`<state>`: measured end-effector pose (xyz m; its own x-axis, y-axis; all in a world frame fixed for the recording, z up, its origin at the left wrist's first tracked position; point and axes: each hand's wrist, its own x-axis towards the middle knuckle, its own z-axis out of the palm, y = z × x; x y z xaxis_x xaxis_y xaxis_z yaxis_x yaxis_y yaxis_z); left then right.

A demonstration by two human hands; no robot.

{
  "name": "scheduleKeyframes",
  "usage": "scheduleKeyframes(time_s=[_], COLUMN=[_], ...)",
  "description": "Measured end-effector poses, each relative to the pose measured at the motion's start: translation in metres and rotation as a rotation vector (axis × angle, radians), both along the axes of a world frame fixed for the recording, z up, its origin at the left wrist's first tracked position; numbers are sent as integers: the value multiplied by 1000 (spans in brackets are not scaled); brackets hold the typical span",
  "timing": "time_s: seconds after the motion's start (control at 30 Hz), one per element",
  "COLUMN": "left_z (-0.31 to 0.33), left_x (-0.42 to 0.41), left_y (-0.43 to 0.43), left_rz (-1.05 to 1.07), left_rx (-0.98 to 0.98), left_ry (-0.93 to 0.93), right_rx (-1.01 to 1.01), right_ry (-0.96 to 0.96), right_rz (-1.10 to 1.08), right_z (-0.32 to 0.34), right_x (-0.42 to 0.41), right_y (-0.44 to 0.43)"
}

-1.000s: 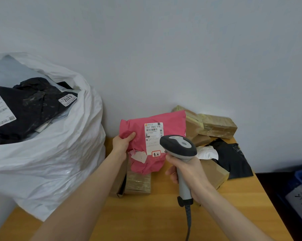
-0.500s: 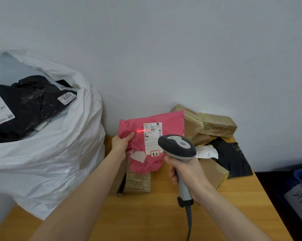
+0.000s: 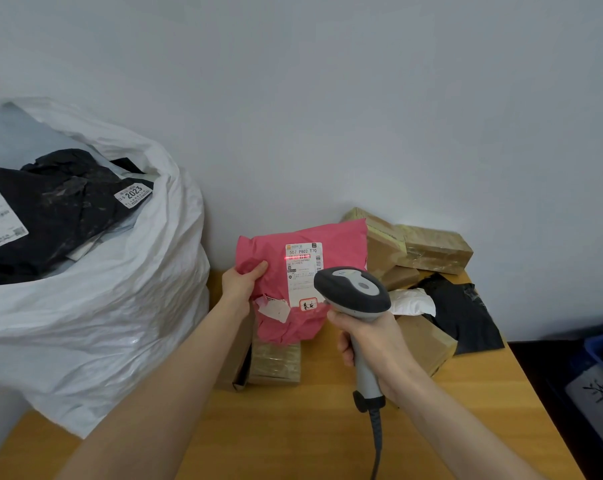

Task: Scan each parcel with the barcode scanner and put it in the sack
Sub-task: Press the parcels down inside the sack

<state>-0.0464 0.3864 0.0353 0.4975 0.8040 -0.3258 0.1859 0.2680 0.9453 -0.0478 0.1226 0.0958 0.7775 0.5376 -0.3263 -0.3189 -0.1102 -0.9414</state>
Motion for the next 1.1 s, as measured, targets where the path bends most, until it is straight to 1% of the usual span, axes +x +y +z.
scheduleKeyframes(time_s=[0.27, 0.47, 0.57, 0.67, 0.77, 0.93, 1.0, 1.1], left_z=[4, 20, 46, 94, 161, 257, 276, 279], left_x=[-1, -12, -22, -41, -73, -149, -179, -213], left_y=[-2, -8, -7, 7, 41, 131, 176, 242], left_rz=[12, 43, 64, 108, 201, 396, 485, 603], left_rx=[12, 30, 70, 172, 313, 556, 618, 639], left_ry=[-11, -69, -136, -225, -294, -296, -243, -173], right_rx=[38, 175, 230, 297, 362, 468, 489, 493], right_ry=[0, -5, -7, -29, -102, -128, -146, -161], right_rz=[19, 68, 101, 159, 208, 248, 270, 284], right_z=[-1, 6, 19, 44, 79, 134, 147, 158], right_x=[5, 19, 32, 38, 30, 2, -10, -28], right_y=[0, 7, 24, 56, 100, 187, 225, 283])
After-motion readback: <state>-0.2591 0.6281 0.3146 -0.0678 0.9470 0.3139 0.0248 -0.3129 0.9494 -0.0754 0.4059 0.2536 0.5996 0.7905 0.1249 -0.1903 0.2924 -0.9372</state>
